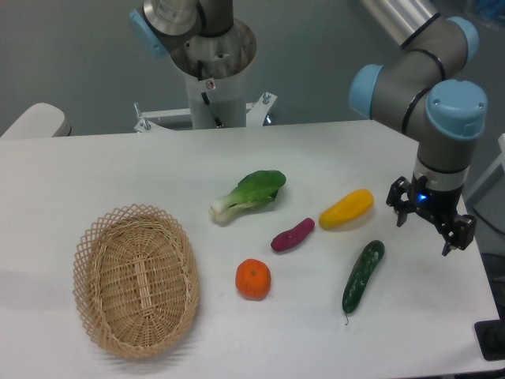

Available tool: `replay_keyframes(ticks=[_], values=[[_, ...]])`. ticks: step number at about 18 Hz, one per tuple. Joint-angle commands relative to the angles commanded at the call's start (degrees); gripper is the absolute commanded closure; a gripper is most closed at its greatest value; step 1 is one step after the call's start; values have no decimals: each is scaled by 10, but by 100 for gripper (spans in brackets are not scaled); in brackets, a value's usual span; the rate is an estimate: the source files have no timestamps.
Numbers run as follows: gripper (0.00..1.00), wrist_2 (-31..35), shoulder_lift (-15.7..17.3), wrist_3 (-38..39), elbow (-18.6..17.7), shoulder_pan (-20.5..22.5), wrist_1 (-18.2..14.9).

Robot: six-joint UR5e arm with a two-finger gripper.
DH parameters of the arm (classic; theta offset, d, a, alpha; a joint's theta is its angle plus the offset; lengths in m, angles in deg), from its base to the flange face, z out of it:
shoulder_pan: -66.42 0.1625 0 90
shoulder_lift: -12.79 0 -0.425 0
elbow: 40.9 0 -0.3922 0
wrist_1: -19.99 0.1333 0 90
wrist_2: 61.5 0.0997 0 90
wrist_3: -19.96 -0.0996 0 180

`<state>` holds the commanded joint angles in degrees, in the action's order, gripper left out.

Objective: Pick up the cucumber from the table
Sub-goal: 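Move the open gripper over the green cucumber and lower it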

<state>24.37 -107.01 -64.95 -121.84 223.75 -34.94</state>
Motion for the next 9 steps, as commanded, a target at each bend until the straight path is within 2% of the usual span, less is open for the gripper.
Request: replay_keyframes(ticks=[6,9], values=[[0,-2,-14,111,-3,-11,2],[0,-1,-34,189,0,-35,10]])
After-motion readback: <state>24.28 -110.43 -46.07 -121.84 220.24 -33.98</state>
